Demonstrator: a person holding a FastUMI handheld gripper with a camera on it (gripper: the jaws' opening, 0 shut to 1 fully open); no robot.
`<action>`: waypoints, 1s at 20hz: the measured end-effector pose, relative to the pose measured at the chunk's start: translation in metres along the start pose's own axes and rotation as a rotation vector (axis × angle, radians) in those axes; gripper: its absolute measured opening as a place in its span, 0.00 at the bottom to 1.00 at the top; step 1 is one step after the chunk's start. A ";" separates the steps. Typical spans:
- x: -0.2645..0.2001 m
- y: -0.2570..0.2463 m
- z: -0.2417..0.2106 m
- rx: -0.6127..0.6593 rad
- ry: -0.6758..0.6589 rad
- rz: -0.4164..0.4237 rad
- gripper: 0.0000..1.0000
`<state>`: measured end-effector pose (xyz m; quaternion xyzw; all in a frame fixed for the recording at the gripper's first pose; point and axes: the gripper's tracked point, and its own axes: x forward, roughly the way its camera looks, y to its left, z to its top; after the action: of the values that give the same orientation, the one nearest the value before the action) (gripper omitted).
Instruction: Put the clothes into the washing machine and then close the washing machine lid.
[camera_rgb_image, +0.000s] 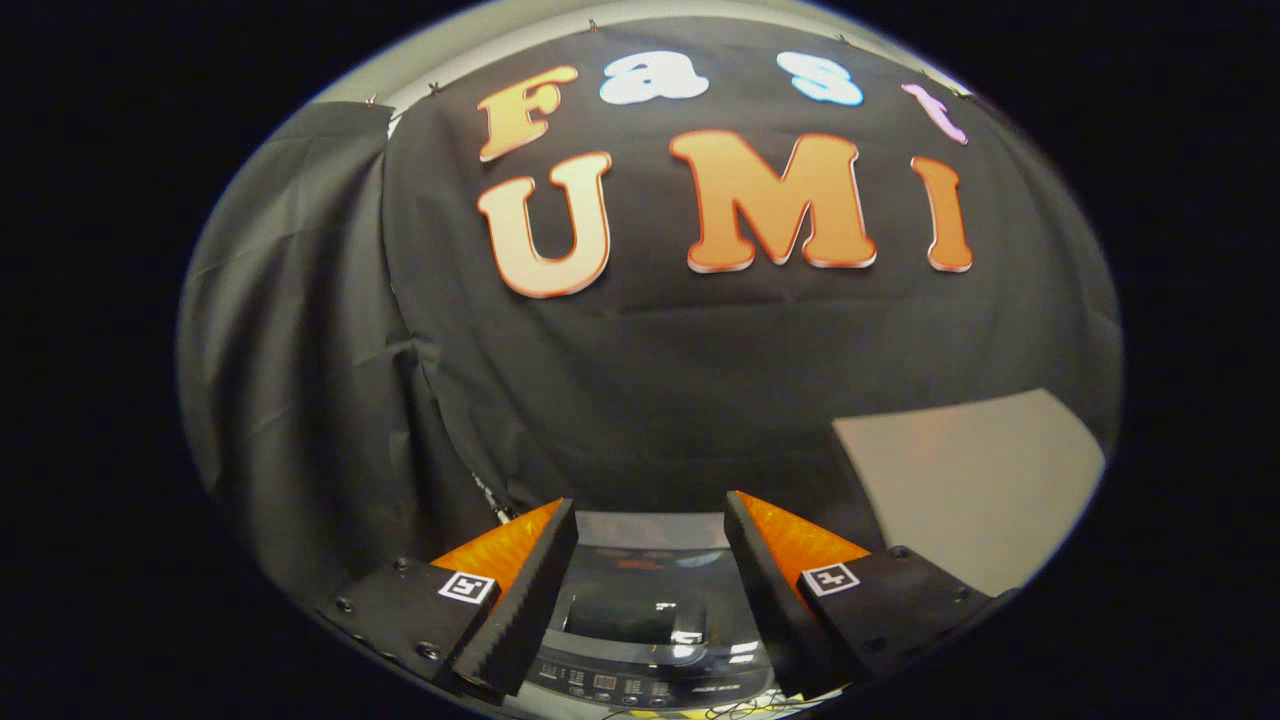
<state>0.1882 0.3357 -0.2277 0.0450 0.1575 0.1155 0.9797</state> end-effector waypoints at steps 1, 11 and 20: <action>-0.014 -0.008 0.018 -0.010 -0.032 -0.019 0.96; -0.192 -0.116 0.106 -0.055 -0.262 -0.184 0.96; -0.275 -0.205 0.120 -0.018 -0.334 -0.260 0.96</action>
<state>0.0159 0.0644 -0.0577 0.0340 -0.0037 -0.0197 0.9992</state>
